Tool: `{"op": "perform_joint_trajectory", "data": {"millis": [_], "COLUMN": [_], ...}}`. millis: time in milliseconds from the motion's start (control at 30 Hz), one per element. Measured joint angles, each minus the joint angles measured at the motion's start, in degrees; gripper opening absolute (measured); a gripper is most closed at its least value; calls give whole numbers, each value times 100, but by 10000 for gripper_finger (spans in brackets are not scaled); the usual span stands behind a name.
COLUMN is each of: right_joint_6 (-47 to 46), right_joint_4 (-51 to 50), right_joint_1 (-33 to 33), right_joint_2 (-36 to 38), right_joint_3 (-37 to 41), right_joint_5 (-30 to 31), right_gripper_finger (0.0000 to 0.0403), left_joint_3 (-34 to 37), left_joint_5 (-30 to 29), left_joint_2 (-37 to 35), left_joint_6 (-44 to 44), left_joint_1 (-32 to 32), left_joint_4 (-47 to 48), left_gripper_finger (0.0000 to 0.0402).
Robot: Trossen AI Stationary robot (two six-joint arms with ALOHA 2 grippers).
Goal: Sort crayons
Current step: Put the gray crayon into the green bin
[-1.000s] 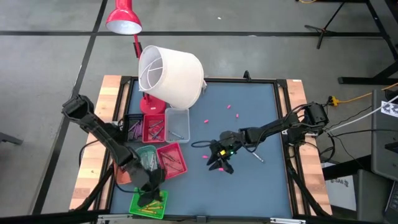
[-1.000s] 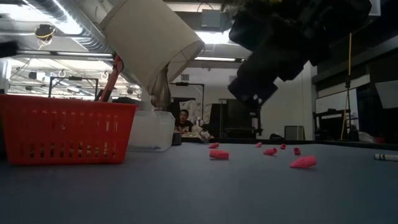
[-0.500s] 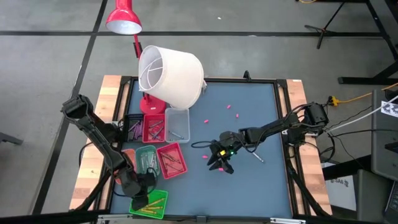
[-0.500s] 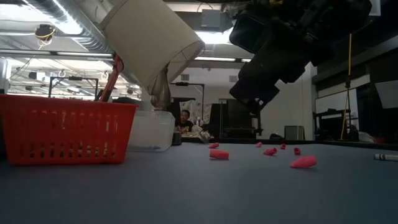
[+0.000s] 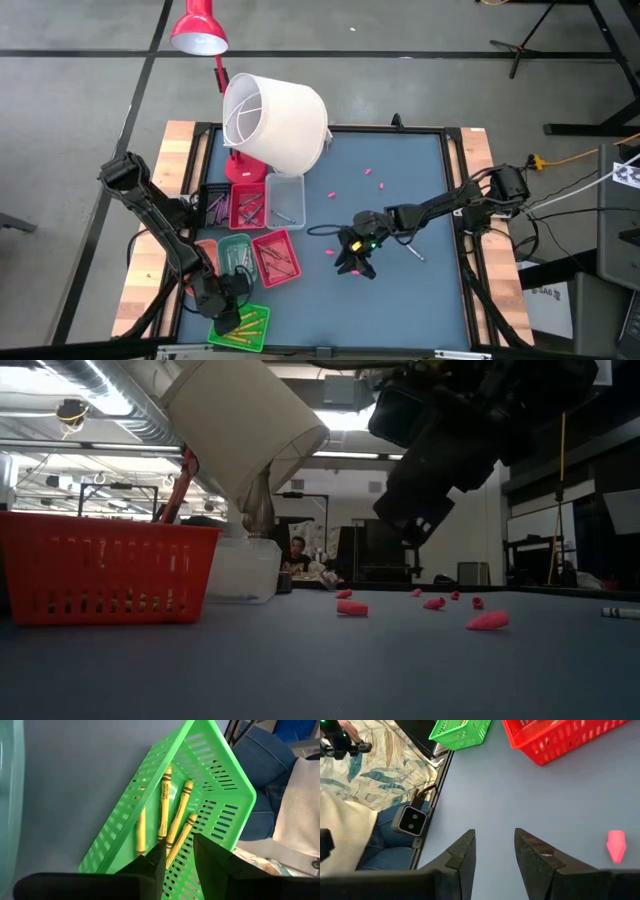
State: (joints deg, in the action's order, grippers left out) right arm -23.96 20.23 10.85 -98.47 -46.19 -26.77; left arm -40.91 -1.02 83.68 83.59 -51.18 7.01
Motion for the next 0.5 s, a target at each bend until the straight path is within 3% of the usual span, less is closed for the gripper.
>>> {"op": "perform_joint_trajectory", "data": {"millis": [167, 333, 500], "right_joint_6": [-286, -302, -518], "right_joint_4": [-548, -1703, -3214], "right_joint_1": [0, 0, 9], "right_joint_2": [291, 862, 1463], "right_joint_3": [0, -2, -4], "right_joint_5": [-92, -52, 572], "right_gripper_finger": [131, 131, 131], "left_joint_3": [0, 0, 0], "left_joint_5": [-67, -248, -304], "left_joint_2": [0, 0, 0], "left_joint_6": [-13, -15, -15], "left_joint_1": [0, 0, 0], "left_joint_4": [-6, -38, -52], "left_gripper_finger": [84, 85, 85]}}
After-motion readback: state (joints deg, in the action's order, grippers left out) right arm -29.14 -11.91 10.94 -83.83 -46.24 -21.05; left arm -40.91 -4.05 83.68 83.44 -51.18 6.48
